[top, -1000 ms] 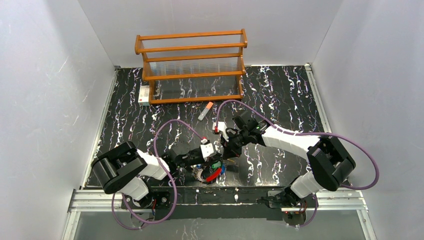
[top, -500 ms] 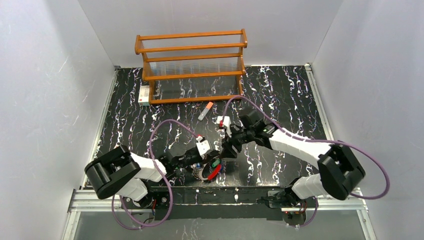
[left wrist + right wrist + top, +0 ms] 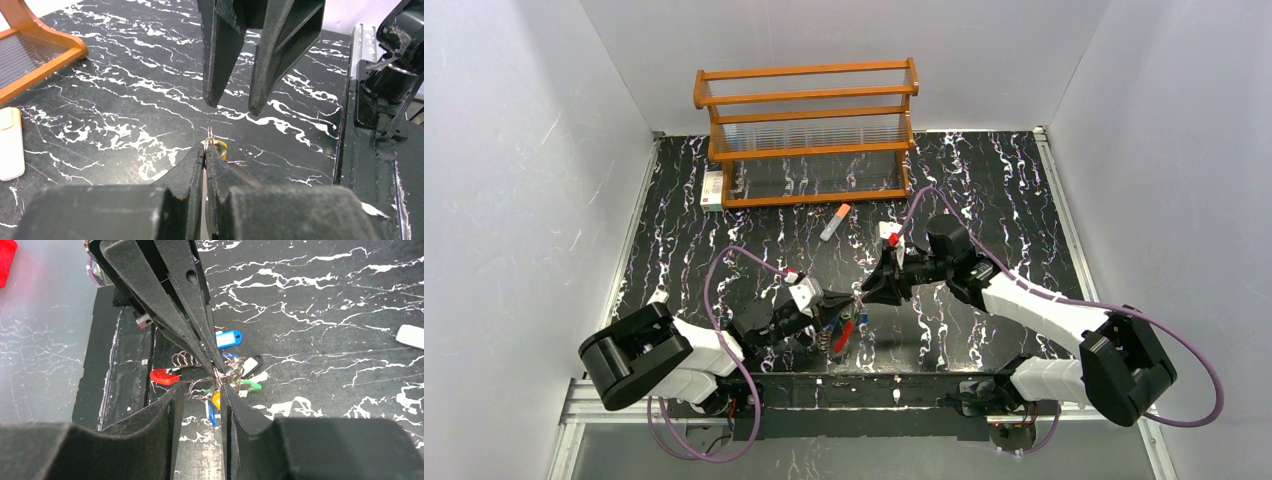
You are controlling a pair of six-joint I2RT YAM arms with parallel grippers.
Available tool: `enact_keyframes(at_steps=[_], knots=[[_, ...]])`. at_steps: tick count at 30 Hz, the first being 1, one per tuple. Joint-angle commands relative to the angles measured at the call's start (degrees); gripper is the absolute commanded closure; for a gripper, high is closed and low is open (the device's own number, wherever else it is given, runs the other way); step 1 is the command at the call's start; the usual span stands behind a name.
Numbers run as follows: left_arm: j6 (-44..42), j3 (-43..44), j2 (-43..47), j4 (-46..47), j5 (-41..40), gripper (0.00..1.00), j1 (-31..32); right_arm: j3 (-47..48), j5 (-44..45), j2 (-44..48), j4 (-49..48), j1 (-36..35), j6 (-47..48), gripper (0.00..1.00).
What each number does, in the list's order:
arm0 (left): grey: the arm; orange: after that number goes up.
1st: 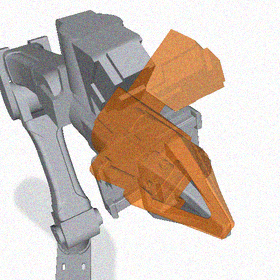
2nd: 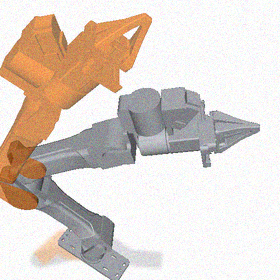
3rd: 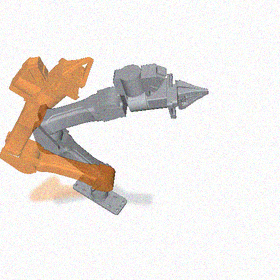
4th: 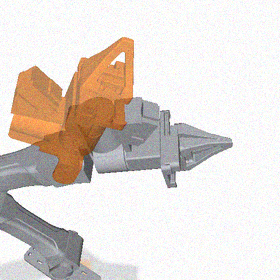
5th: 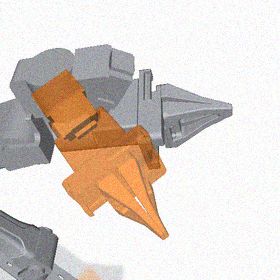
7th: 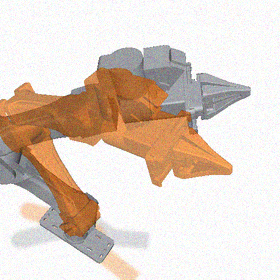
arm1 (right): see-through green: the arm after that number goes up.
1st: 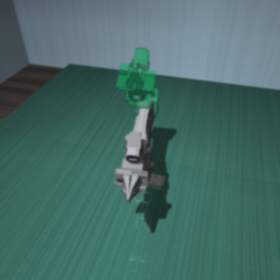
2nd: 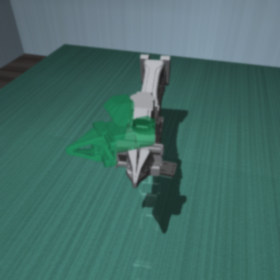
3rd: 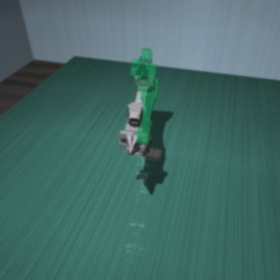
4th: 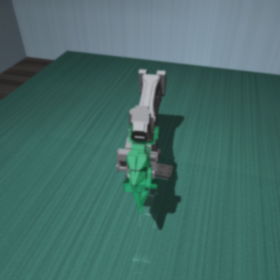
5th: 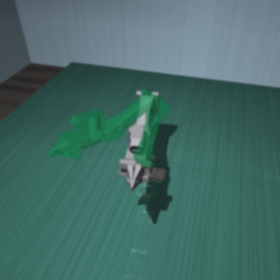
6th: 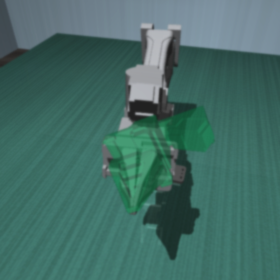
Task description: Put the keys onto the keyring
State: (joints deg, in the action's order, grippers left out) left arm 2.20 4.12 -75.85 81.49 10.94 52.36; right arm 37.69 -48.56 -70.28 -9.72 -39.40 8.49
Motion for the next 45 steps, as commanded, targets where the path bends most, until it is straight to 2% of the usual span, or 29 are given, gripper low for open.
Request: enact_keyframes(at_steps=[1,12,14,18,24,32,45], knots=[[0.57,-0.51,2.11,5.25,-0.73,1.0,0.2,0.27,-2.48,-1.02,-4.63,0.31,-0.86,0.59],[0.79,-0.69,2.38,5.25,0.04,1.0,0.2,3.99,-3.53,-6.35,-3.04,0.46,1.93,0.61],[0.79,-0.69,2.38,5.3,0.05,1.0,0.2,4.43,-3.73,-6.72,-3.03,0.46,2.24,0.68],[0.79,-0.78,2.5,5.27,-0.08,1.0,0.2,4.5,-3.75,-6.78,-3.0,0.53,2.24,0.89],[0.62,-1.03,2.81,5.29,-0.58,1.0,0.21,3.25,-2.15,-6.23,-0.69,0.55,3.73,0.99],[0.66,-0.79,3.06,5.41,-0.6,1.0,0.2,2.59,-0.34,-6.3,2.42,0.64,6.25,0.99],[0.98,-0.09,2.73,6.89,0.37,1.0,0.2,2.02,-1.51,-10.97,-0.83,0.55,6.04,0.99]])
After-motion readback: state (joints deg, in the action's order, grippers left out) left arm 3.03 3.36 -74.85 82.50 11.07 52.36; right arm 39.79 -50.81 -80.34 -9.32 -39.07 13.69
